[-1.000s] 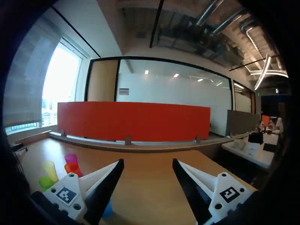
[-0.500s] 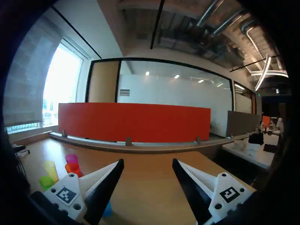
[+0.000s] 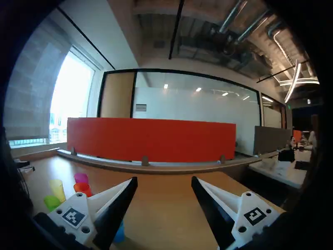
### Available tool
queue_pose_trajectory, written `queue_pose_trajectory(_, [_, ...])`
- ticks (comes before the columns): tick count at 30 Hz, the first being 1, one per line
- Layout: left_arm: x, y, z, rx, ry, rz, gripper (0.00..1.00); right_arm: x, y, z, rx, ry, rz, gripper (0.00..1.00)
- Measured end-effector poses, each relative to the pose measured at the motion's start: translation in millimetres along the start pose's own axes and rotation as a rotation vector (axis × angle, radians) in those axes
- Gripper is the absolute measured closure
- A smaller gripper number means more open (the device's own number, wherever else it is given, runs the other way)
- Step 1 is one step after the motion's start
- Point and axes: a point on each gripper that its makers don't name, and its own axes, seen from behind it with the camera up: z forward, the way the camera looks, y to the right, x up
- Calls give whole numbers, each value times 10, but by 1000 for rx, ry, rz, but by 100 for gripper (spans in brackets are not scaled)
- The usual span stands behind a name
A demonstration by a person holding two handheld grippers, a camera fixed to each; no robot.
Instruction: Pour water
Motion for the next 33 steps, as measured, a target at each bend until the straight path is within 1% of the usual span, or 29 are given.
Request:
queue_pose_trajectory(8, [0,-2,0,0,0,0,7,-129,-60,27,27,39,11,0])
queue_pose_trajectory(15, [1,-4,-5,0,0,0,7,-299,-53,60,32,59,21,0])
queue_pose_trajectory(24, [3,-1,-6,0,0,0,7,-491,-90,71,49,66,72,0])
queue_pose_trajectory(33, [3,-4,-8,0,0,0,7,-629,-157,99,60,66,61,0])
